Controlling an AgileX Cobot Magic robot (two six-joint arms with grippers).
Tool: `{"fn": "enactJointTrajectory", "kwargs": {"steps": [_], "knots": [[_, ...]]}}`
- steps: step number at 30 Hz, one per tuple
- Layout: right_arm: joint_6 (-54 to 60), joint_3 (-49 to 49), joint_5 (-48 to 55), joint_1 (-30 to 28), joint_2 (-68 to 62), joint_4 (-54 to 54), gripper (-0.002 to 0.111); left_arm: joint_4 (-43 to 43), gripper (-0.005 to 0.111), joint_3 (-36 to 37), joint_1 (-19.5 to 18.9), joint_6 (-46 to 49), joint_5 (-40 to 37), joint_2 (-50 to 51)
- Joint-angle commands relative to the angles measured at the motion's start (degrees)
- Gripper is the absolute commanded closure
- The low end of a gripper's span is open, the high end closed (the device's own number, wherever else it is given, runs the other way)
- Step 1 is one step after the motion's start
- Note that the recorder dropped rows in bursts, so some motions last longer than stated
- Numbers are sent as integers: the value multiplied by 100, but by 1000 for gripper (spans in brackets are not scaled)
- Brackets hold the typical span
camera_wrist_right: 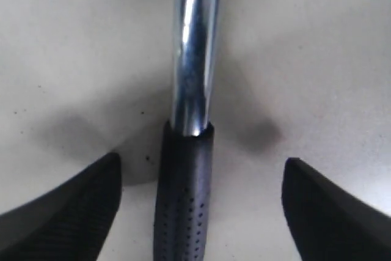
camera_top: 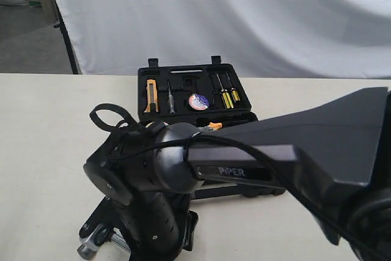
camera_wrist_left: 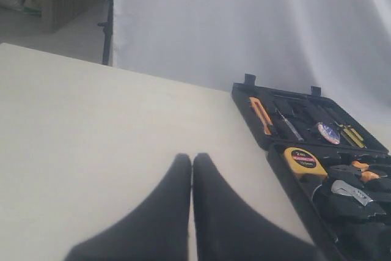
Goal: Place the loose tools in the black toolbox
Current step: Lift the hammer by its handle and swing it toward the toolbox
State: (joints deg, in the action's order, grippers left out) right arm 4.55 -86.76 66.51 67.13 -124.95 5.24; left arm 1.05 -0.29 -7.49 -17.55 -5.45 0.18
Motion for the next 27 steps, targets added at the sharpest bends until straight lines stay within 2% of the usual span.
{"fn": "enactJointTrajectory", "kwargs": {"steps": [1,11,14,16,19,25,27], "knots": [[478,-16,-108,40,194,-106,31,25,106,-15,-145,-27,41,-18],[445,-650,-1139,28,397,-176,31,25,106,-15,-145,-27,41,-18],[445,-650,-1425,15,221,-64,36,25,106,-15,-145,-27,41,-18],[493,-650,-1488,-42,30,-64,44,25,106,-15,-145,-27,41,-18],[493,-650,-1424,-194,-334,-162,61,25,106,-15,-145,-27,41,-18],[977,-650,-1627,-232,-418,-524,104,25,106,-15,-145,-27,41,-18],[988,-650,-1762,-219,-296,-524,109,25,106,-15,-145,-27,41,-18]]}}
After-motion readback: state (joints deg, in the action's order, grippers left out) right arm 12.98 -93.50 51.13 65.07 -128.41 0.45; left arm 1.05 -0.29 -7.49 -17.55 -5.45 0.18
